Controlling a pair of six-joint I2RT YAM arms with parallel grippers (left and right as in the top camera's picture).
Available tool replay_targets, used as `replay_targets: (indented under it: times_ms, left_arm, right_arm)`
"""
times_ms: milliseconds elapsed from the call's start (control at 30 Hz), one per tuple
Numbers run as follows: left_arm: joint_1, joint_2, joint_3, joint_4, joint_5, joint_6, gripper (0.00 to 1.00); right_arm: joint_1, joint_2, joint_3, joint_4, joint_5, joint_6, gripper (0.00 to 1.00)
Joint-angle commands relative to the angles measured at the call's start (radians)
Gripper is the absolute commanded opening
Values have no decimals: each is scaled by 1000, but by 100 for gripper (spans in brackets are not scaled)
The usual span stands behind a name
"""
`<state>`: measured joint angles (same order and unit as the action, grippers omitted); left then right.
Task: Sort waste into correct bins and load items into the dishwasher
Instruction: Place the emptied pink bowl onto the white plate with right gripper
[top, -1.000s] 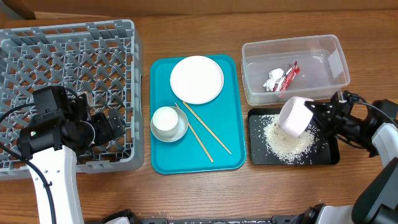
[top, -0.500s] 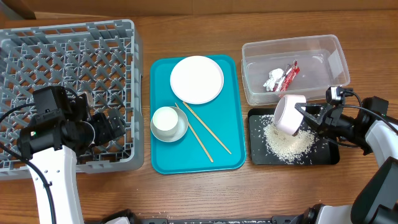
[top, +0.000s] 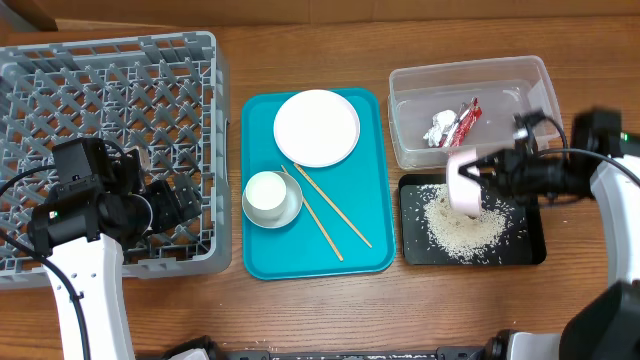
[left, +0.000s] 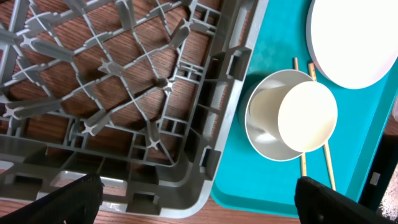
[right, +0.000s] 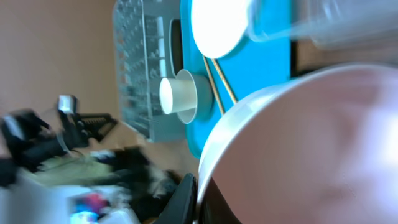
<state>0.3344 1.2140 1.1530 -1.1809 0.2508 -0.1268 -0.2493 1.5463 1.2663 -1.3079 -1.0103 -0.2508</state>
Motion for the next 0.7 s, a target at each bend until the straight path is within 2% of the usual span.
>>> replay_targets:
  times_ms: [0,133,333,467,667]
  left_arm:
    - [-2,1,22,4,5,19,100]
    - [-2,1,23,4,5,18,100]
    - [-2,1,22,3,5,18,100]
    - [-2,1,23,3,5,18,100]
    - [-2,1,22,3,5,18,100]
  right_arm:
    - [155,-34,150,-13,228,-11,4]
    - [367,-33,201,121,452,68,4]
    - [661,5,199,436,749,71,4]
    - [780,80,199,616,856,34,4]
    - [856,243,199,800,840,34,4]
